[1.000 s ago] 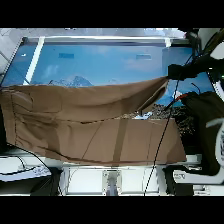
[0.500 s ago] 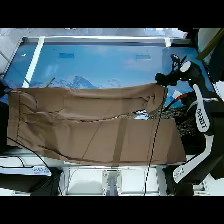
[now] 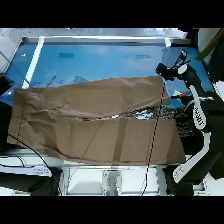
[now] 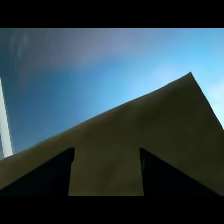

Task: Fold the clothes and pants, and hang the long-sleeved shirts on hangers.

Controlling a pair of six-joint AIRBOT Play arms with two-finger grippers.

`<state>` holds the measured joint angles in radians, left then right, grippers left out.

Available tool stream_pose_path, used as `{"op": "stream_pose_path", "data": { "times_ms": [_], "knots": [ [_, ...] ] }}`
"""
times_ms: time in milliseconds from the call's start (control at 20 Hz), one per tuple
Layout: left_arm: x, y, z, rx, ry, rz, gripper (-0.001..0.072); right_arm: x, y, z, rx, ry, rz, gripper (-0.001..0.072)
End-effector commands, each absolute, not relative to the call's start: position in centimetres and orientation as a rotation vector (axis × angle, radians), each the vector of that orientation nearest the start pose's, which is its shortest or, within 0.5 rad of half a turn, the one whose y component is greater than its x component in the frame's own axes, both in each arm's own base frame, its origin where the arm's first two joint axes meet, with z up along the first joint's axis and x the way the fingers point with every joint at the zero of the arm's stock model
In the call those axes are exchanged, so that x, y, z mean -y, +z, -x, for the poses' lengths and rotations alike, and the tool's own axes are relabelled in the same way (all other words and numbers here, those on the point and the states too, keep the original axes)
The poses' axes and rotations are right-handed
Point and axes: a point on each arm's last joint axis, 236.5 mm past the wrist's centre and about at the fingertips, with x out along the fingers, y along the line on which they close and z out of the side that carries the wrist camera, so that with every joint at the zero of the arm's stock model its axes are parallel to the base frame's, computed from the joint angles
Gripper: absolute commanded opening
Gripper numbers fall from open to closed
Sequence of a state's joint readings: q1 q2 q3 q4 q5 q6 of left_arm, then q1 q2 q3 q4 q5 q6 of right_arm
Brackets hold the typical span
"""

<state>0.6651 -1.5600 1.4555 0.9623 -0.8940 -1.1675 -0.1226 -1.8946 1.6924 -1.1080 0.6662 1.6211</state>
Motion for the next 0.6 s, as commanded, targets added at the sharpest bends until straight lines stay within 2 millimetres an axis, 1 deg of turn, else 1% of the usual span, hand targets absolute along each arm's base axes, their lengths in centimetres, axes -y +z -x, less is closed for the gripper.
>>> {"op": "stream_pose_path", "data": {
  "times_ms": [0,50,100,150,200,250,300,350,400,450,500,550],
  "knots": [
    [-23.1,7.0,-46.7,-0.757,0.183,0.509,0.0551,1.1,-0.2,-60.0,-0.913,0.008,-0.557,0.0459],
    [-23.5,8.5,-45.8,-0.742,0.192,0.507,0.0550,1.8,1.6,-59.2,-0.922,0.026,-0.507,0.0459],
    [-24.1,9.9,-44.5,-0.734,0.207,0.498,0.0550,2.8,3.8,-58.0,-0.922,0.034,-0.443,0.0459],
    [-24.9,10.9,-42.4,-0.752,0.229,0.480,0.0550,4.4,6.4,-56.2,-0.924,0.016,-0.379,0.0459],
    [-25.9,11.2,-39.1,-0.817,0.273,0.462,0.0547,5.7,8.6,-54.0,-0.945,0.006,-0.312,0.0459],
    [-27.0,10.8,-35.4,-0.889,0.342,0.479,0.0546,6.9,10.2,-51.0,-0.990,-0.001,-0.243,0.0458],
    [-28.0,10.0,-31.3,-0.955,0.427,0.512,0.0540,7.6,11.1,-48.1,-1.037,-0.002,-0.208,0.0458],
    [-28.5,8.8,-27.3,-1.001,0.491,0.560,0.0540,7.7,11.3,-45.0,-1.087,0.010,-0.192,0.0457],
    [-28.5,7.3,-24.0,-1.023,0.544,0.625,0.0539,7.6,11.0,-42.2,-1.125,0.011,-0.198,0.0457],
    [-28.0,5.4,-20.7,-1.040,0.593,0.693,0.0538,7.1,10.3,-39.5,-1.147,0.010,-0.211,0.0457],
    [-27.3,3.3,-17.5,-1.054,0.630,0.758,0.0537,6.4,9.5,-37.1,-1.150,0.013,-0.225,0.0457],
    [-26.5,1.5,-15.2,-1.041,0.655,0.816,0.0537,5.7,8.6,-34.9,-1.140,0.006,-0.233,0.0458]
  ]
}}
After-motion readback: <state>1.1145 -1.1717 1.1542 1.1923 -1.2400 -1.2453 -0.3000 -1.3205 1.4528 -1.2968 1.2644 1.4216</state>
